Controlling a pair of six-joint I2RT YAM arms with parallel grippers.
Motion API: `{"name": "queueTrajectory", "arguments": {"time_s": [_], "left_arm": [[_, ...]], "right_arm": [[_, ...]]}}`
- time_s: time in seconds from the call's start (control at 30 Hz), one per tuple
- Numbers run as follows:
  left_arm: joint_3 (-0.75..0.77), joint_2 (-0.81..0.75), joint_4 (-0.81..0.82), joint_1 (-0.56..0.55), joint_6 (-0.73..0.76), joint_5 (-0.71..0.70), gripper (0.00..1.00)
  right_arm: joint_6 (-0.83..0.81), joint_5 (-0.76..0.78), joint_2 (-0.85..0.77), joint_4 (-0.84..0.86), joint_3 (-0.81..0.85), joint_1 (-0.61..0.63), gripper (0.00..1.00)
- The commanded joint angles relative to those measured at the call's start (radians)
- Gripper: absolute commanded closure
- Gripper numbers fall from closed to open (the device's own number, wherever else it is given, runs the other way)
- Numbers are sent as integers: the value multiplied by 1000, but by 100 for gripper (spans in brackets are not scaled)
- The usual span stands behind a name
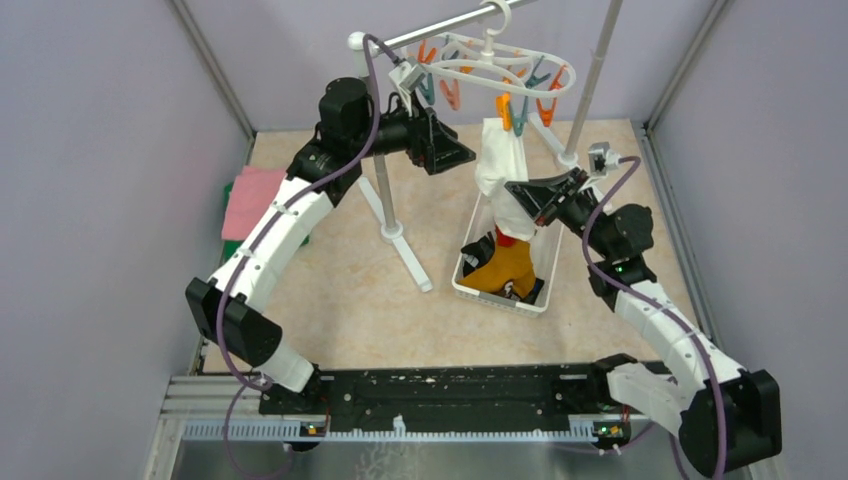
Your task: Remove the socks clipped to the hanger
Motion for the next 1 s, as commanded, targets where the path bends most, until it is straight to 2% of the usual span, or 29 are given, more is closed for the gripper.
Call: {"name": "queueTrajectory", "arguments": {"time_s": [0.0, 0.3, 0.57, 0.7, 0.97], "left_arm": [[89, 52, 141, -1, -97, 55, 10], [206, 175, 210, 0, -191, 27, 10], [258, 230, 276, -24, -242, 11, 3], [281, 257, 289, -26, -262, 7, 6], [309, 302, 327, -26, -306, 7, 17]], "right_arm": [[109, -78, 83, 28, 90, -4, 96], [167, -89, 126, 62, 127, 3, 96], [167, -83, 157, 61, 124, 19, 96], [176, -92, 167, 65, 126, 20, 96], [182, -124, 186, 66, 136, 22, 97]]}}
